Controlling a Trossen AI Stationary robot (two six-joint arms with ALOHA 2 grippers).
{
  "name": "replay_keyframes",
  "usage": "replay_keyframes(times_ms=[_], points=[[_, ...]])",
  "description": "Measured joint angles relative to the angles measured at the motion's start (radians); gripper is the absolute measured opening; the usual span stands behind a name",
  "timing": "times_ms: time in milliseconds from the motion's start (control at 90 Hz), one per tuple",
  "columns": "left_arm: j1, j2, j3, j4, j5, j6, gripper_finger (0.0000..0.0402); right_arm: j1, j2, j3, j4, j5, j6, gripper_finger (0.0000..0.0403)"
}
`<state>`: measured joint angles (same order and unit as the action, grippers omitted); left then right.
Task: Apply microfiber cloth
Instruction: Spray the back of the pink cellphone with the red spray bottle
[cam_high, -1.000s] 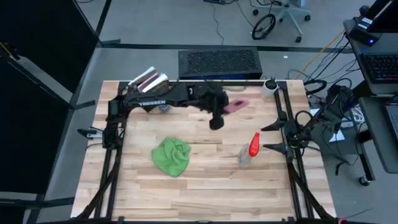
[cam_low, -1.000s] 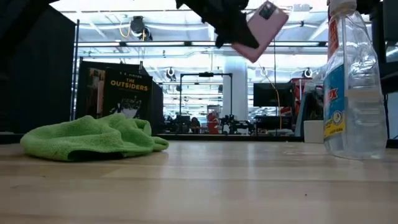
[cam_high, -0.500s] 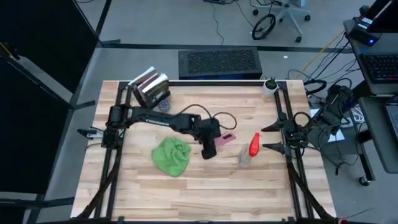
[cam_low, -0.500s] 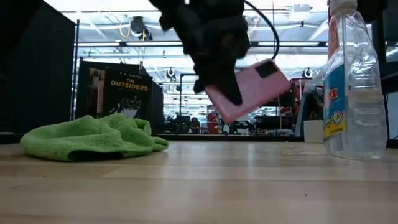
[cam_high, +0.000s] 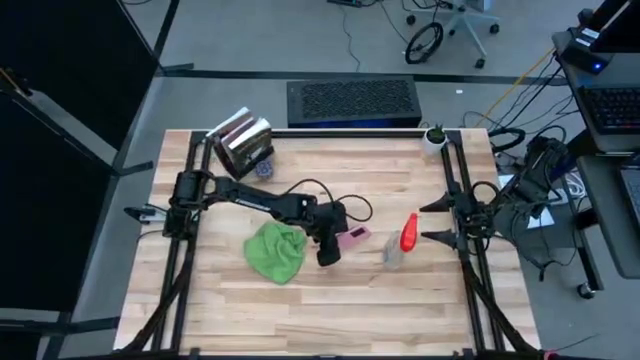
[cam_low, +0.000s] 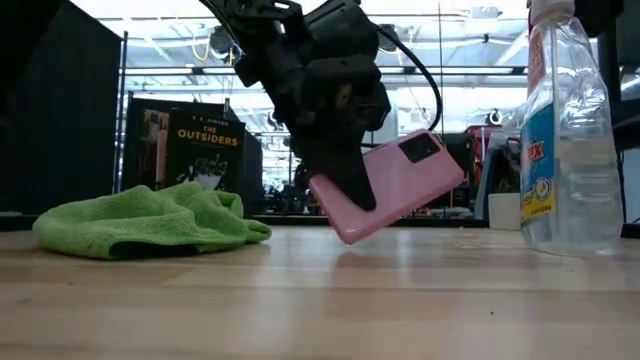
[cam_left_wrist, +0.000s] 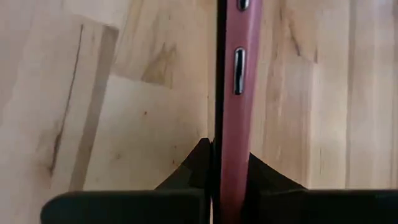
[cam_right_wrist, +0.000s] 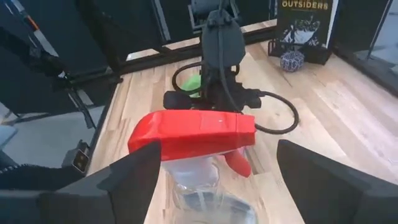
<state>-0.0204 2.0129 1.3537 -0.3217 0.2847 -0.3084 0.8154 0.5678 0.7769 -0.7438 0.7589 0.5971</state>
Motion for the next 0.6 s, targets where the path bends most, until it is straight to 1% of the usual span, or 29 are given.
replay_keyframes(times_ms=[156,289,411,511,600], points=[[0.0,0.0,0.0,-0.021,0.042,0.006,0.0011,0.0,0.0,0.0,0.001,0.0,0.042,0.0302],[0.0,0.0,0.0,-0.043,0.074,0.007,0.0011,0.0,0.0,0.0,0.0,-0.001,0.046,0.0302],[0.0,-0.001,0.0,-0.069,0.125,0.003,0.0011,0.0,0.0,0.0,0.0,-0.001,0.048,0.0302],[-0.002,0.003,0.0,-0.079,0.129,0.012,0.0013,0.0,0.0,0.0,0.0,-0.001,0.053,0.0302],[-0.002,0.012,0.0,-0.08,0.128,0.026,0.0023,0.0,0.0,0.0,-0.001,-0.001,0.054,0.0302]])
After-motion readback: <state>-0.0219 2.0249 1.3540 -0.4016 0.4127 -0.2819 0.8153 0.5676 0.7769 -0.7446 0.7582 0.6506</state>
